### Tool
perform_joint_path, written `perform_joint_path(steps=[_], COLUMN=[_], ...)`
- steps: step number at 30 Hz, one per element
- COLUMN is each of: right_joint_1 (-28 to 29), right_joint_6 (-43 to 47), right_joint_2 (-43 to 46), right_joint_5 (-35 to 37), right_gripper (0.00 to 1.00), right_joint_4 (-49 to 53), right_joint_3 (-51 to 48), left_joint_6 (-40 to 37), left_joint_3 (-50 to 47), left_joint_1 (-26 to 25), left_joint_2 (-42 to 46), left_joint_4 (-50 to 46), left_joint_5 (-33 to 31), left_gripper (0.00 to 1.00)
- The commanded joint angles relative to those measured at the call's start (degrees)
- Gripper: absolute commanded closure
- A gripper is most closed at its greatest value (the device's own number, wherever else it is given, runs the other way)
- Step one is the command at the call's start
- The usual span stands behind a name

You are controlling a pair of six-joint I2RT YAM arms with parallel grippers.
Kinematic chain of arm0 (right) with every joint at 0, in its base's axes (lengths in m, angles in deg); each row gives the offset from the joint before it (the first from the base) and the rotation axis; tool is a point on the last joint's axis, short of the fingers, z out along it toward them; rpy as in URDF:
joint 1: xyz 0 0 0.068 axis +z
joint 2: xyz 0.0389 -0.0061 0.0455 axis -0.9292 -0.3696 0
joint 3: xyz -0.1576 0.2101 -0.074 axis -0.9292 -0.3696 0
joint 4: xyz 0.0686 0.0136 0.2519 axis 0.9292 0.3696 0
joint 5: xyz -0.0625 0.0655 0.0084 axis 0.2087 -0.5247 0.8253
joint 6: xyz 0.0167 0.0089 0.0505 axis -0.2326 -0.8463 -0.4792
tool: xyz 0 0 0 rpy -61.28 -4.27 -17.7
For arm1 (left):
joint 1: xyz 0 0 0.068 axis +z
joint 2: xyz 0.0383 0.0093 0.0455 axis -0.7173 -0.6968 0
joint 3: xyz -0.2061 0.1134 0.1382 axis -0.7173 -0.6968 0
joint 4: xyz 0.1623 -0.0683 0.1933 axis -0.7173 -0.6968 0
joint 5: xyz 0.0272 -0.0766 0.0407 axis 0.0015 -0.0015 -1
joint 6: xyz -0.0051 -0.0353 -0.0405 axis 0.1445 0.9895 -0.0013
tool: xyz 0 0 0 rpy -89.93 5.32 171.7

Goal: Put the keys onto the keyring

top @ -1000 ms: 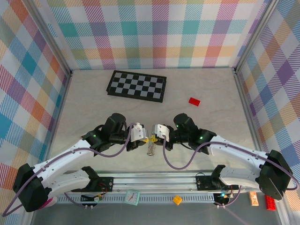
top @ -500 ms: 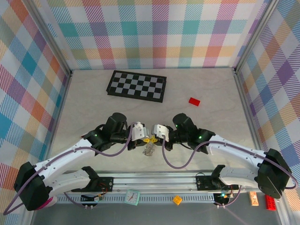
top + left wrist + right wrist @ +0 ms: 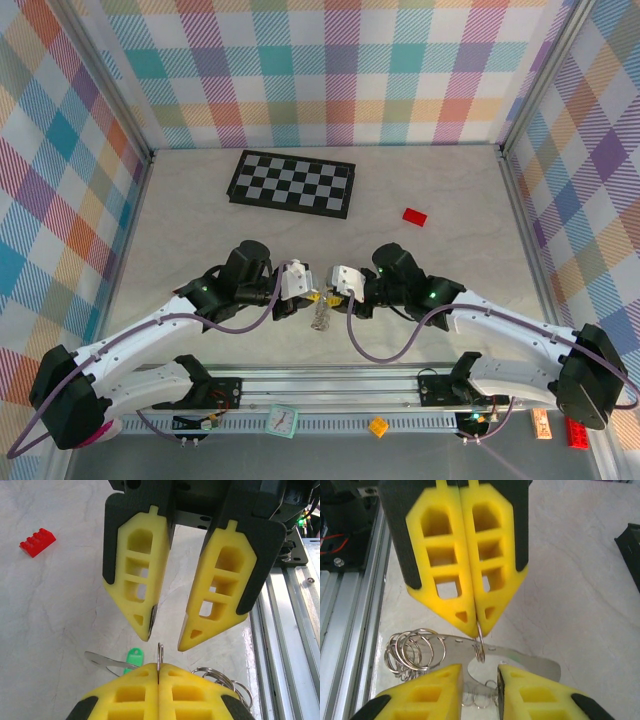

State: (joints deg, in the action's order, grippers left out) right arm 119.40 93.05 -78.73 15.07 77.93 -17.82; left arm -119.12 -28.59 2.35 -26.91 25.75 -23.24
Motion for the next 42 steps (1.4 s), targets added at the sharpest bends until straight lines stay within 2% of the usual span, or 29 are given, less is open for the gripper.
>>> perform_joint_path(steps=[1, 5, 8, 14, 18, 25, 28, 32, 37, 42], right_joint_1=[0.50, 0.50, 0.41, -0.03, -0.11, 0.14, 0.94, 3.08, 5.49, 7.55], right_joint_6=[0.61, -0.71, -3.85, -9.93, -15.45, -23.80, -27.66, -28.12, -28.34, -29.21], right_joint_2=[0.32, 1.77, 4.59, 7.28, 4.77, -5.94, -12.10, -20.99, -33.21, -43.89], right_joint_5=[0.26, 1.36, 5.58, 13.26, 13.38, 8.21, 6.89, 6.58, 6.67, 8.14], right_gripper=[0.74, 0.73, 0.73, 0.61, 0.58, 0.60, 0.60, 0.60, 0.60, 0.60], right_joint_4=[1.58, 0.13, -3.65, -7.73, -5.98, -5.30, -6.06, -5.87, -4.81, -4.60], right_joint_3=[0.87, 0.63, -0.45, -2.23, 0.08, 4.97, 8.07, 13.76, 22.90, 31.07], left_joint_6=[-0.79, 0.89, 3.20, 5.23, 8.60, 14.23, 14.48, 14.56, 17.21, 22.41], left_joint_3=[0.10, 0.21, 0.72, 2.26, 1.54, 3.96, 4.72, 5.49, 4.98, 4.78], left_joint_1=[-0.49, -0.48, -0.51, -0.37, 3.59, 16.54, 19.80, 24.14, 31.09, 38.59], left_joint_2=[0.93, 1.63, 2.89, 7.00, 10.16, 9.37, 8.27, 6.73, 5.14, 3.47], left_joint_4=[0.92, 1.40, 1.41, 0.09, 2.48, 1.93, 2.63, 3.73, 6.35, 9.17], left_joint_5=[-0.05, -3.66, -8.78, -20.50, -28.48, -31.92, -34.13, -36.15, -36.43, -32.76], left_gripper=[1.00, 1.00, 1.00, 1.00, 1.00, 1.00, 1.00, 1.00, 1.00, 1.00])
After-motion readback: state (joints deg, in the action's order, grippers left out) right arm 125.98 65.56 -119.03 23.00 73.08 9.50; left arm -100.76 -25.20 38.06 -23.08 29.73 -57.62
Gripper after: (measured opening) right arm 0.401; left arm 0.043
